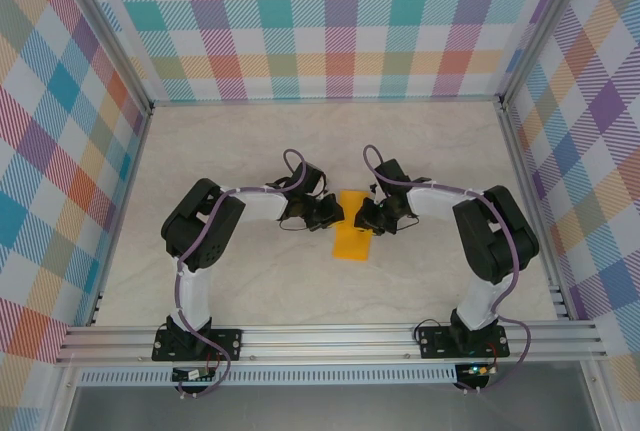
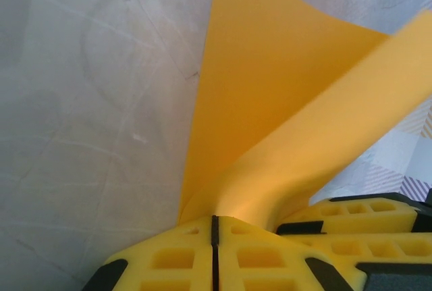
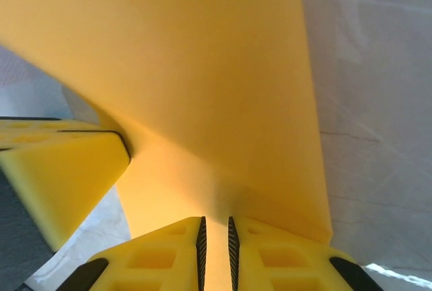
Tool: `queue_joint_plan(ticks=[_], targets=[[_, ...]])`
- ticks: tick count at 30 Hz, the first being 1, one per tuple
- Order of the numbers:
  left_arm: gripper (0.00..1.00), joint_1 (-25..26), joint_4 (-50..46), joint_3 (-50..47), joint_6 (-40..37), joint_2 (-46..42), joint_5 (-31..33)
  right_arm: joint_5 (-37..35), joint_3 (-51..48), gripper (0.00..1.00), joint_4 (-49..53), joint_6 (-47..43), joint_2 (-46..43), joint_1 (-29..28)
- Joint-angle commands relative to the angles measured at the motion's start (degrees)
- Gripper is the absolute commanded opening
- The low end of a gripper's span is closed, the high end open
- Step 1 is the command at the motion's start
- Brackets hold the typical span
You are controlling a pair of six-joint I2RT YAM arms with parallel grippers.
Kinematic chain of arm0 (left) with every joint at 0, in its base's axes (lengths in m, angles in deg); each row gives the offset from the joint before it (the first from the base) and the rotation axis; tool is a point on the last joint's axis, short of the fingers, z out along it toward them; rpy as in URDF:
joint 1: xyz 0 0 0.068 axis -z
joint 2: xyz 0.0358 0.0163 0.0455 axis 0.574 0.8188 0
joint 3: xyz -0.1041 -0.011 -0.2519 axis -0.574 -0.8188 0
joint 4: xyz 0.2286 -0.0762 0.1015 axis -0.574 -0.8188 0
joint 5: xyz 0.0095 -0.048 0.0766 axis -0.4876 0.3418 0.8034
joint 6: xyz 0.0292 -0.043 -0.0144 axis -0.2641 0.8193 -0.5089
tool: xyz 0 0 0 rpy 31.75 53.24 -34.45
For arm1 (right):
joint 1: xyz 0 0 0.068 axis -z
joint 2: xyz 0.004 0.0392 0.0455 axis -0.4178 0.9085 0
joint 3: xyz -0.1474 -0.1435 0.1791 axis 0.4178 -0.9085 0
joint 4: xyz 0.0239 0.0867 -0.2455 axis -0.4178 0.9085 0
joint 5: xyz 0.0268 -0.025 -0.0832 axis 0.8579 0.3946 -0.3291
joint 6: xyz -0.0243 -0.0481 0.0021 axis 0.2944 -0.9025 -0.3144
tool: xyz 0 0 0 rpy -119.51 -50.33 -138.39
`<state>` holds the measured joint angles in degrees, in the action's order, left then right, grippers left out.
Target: Fold a paper plane with a square sheet of paper (pick it up from the middle)
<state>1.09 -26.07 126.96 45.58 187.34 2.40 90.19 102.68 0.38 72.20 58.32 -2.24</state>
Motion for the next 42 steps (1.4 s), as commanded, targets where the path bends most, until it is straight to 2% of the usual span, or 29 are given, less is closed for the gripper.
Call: queue_joint_plan(ticks=[1,12,35,39,42], targets=[[0.08,0.88,-8.45,-2.69,-0.24,1.48,2.86,4.00,-1.51,0.19,0.49,0.30,-3.96,-0.28],[0.08,0.86,-8.56,-2.61,-0.04,1.43,3.16,6.12,-5.18,0.19,2.04,2.05,-5.16,-3.29],[0.08,0.88,-9.03,-2.61,0.01,1.71,3.83,1.05,-7.75,0.19,7.71,-0.95,-4.20,-3.30],[0.08,0.88,-9.30,-2.63,-0.21,1.54,4.08,-1.26,-8.68,0.19,9.44,-3.36,-5.36,-3.30],[0.08,0.88,-9.39,-2.61,-0.32,1.70,4.16,0.29,-9.29,0.18,7.93,-4.77,-7.43,-3.25]])
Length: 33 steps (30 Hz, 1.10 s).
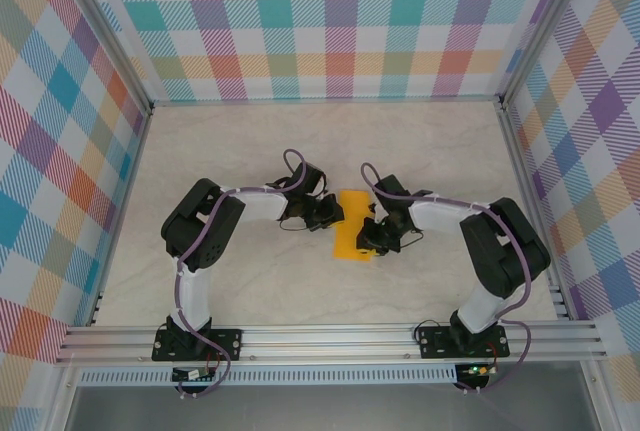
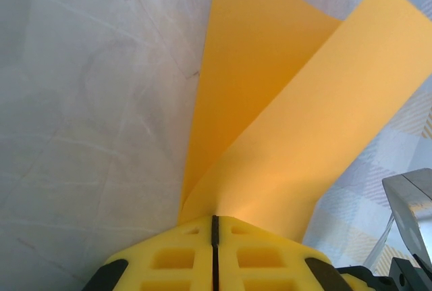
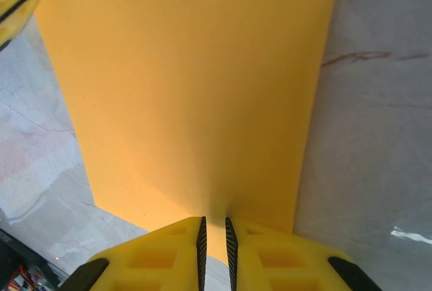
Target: Fold a paper plane with a square sheet of paper (pick it up from the middle)
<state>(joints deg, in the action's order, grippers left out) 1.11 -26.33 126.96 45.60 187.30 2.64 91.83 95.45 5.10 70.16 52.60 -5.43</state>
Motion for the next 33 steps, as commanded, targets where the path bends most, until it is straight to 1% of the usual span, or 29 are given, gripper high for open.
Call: queue_joint_plan(ticks=[1,3,6,8,17,21,25,27,29,33], targets=[[0.08,0.86,-9.22,-2.61,-0.31,1.69,3.99,-0.06,-2.59,0.18,2.05,-3.08,-2.45,-0.10],[0.08,0.86,-9.30,-2.60,-0.33,1.75,4.10,1.30,-4.08,0.17,0.23,-3.18,-2.56,-0.09],[0.08,0.87,-9.39,-2.66,-0.27,1.68,4.43,0.94,-5.49,0.13,0.86,-2.36,-0.17,-0.04],[0.08,0.86,-9.48,-2.61,-0.22,1.85,4.44,1.35,-6.79,0.12,0.48,-1.31,-0.04,-0.05],[0.08,0.86,-9.83,-2.41,-0.32,2.44,5.00,-3.22,-9.01,0.12,6.81,-1.08,-7.26,-0.02],[0.08,0.86,-9.66,-2.52,-0.34,2.44,4.84,-4.10,-7.63,0.13,7.60,-0.98,-9.15,0.04],[0.08,0.86,-9.87,-2.48,-0.59,2.22,4.60,-4.42,-3.30,0.14,5.12,1.28,-13.68,0.06],[0.08,0.85,-9.92,-2.61,-0.67,2.10,4.56,-5.66,-1.76,0.15,2.21,3.01,-15.17,0.11],[0.08,0.86,-9.92,-2.66,-0.80,2.17,4.57,-6.78,-0.73,0.15,-0.72,4.13,-13.81,0.47],[0.08,0.86,-10.08,-2.53,-0.83,2.44,4.43,-5.20,1.26,0.13,-6.46,5.49,-7.32,1.10]])
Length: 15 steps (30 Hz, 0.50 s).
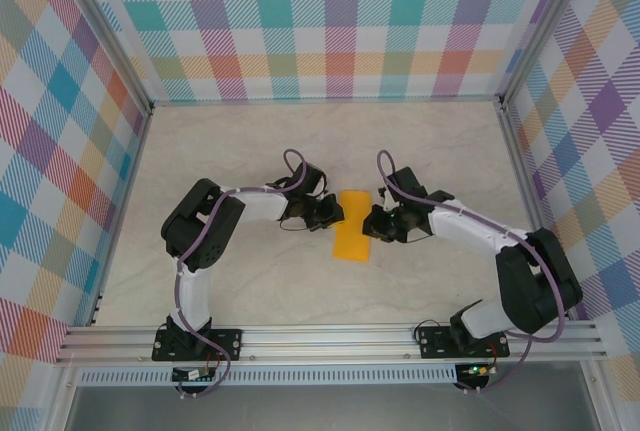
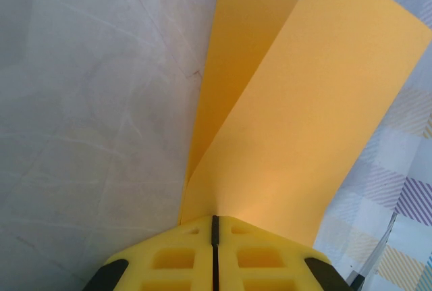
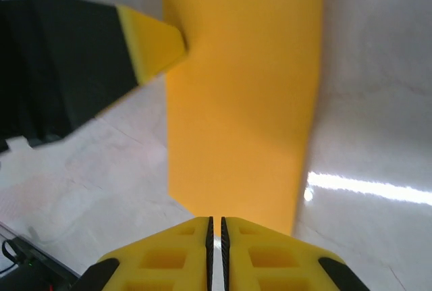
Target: Fold a paper plane with a square sheet of paper (pick it up from the middle)
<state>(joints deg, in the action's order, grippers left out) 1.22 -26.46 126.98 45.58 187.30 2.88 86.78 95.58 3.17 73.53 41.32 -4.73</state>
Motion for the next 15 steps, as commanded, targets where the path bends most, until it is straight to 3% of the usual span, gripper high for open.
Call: queue_joint_plan(ticks=[1,5,15], targets=[[0.08,0.76,-10.05,-2.34,-0.84,2.52,4.15,0.31,1.29,0.13,-6.59,2.39,5.16,0.43],[0.08,0.77,-10.14,-2.29,-0.86,2.88,3.87,2.37,0.69,0.13,-13.67,3.95,8.34,0.78],[0.08,0.71,-11.10,-2.09,-0.70,3.60,4.23,2.17,-4.48,0.12,-15.96,3.27,11.12,5.35]])
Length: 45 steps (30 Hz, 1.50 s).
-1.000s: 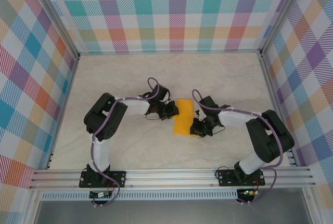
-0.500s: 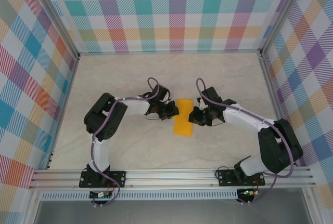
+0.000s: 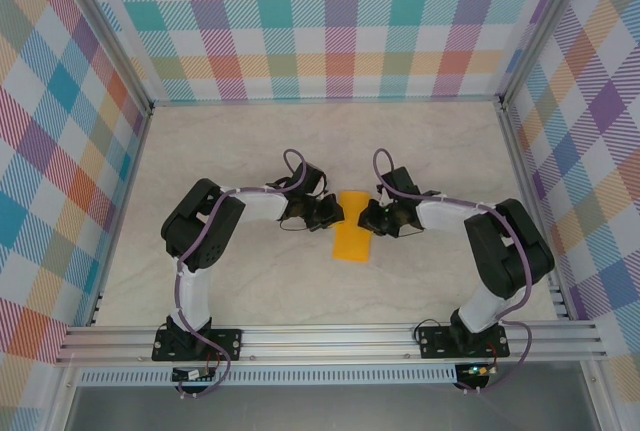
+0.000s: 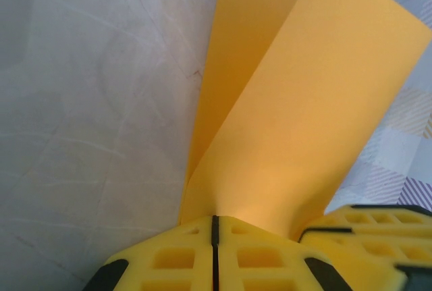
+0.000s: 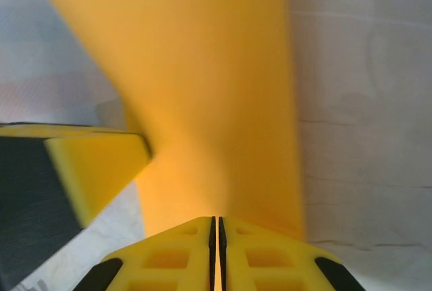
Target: Fold a paper plane with a square sheet of paper (pick it up from the middle)
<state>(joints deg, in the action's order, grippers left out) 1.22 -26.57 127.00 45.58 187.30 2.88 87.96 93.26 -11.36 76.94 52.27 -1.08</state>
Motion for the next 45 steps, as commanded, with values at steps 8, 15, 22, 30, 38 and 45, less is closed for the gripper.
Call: queue_joint_plan(ticks=[8,15,22,30,38,45], targets=[[0.08,0.73,-11.44,-2.10,-1.22,3.82,4.15,3.09,-4.68,0.13,0.52,-1.82,-4.83,6.62],[0.08,0.75,-11.79,-1.96,-1.33,3.52,4.24,6.10,-0.13,0.14,0.28,-1.34,-6.16,5.39],[0.07,0.75,-12.79,-1.34,-1.45,3.57,4.49,7.55,5.41,0.13,-1.45,-1.78,2.76,3.81],[0.07,0.80,-15.44,-0.90,-3.30,3.77,5.51,4.38,1.67,0.13,-10.42,0.49,6.86,6.50],[0.07,0.83,-17.63,-1.78,-4.03,4.06,5.83,2.90,-1.18,0.13,-13.66,2.96,3.26,7.91],[0.07,0.84,-17.68,-1.44,-3.99,4.02,5.81,2.72,5.54,0.13,-11.29,2.03,6.23,5.39]])
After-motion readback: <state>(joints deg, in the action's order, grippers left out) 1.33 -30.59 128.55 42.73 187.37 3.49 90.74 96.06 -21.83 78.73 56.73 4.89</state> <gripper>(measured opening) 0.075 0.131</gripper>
